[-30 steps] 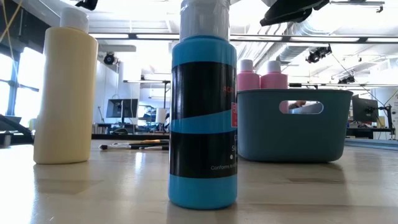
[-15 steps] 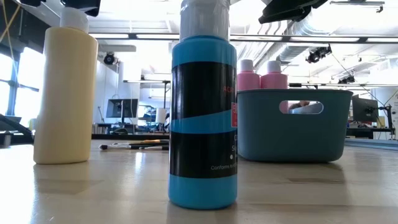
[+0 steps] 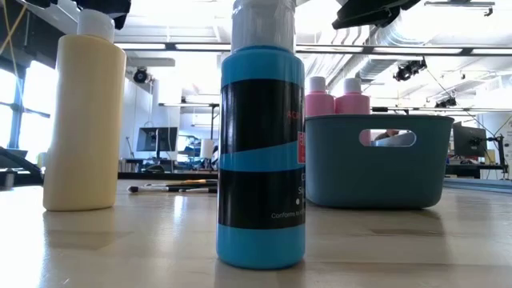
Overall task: Pick & Place Paint Supplies
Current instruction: Put the large yellow paint bottle into the blue bin
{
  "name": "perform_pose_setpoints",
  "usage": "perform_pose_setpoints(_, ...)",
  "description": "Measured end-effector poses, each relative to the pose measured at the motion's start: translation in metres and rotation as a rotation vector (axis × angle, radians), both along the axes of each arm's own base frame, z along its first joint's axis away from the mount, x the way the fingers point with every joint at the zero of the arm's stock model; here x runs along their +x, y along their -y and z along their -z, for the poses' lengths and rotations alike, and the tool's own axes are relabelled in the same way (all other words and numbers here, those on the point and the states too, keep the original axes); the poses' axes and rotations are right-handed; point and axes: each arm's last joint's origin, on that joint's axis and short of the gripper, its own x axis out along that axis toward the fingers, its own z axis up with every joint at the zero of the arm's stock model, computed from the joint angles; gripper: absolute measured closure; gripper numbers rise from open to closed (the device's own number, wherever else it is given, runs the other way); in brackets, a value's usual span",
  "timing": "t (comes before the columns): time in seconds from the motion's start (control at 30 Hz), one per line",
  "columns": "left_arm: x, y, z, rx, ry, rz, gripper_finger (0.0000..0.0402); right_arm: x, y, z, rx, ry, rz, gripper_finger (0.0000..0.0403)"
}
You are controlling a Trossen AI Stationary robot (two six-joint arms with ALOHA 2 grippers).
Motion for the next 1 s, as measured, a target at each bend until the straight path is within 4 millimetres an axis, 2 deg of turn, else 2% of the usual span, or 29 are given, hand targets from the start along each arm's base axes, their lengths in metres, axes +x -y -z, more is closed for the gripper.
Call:
perform_pose_setpoints(0.53,0.016,0.009,0.02,-0.054,-0.075,-0.099,0.013,0.0,0.0,0.0,0.0,0.0,0.0,0.0241)
perform_pose_setpoints(1.0,0.015,0.005,0.024,-0.008,-0.087,-0.21,0.013,0.0,0.0,0.0,0.0,-0.001,0.0,0.0241)
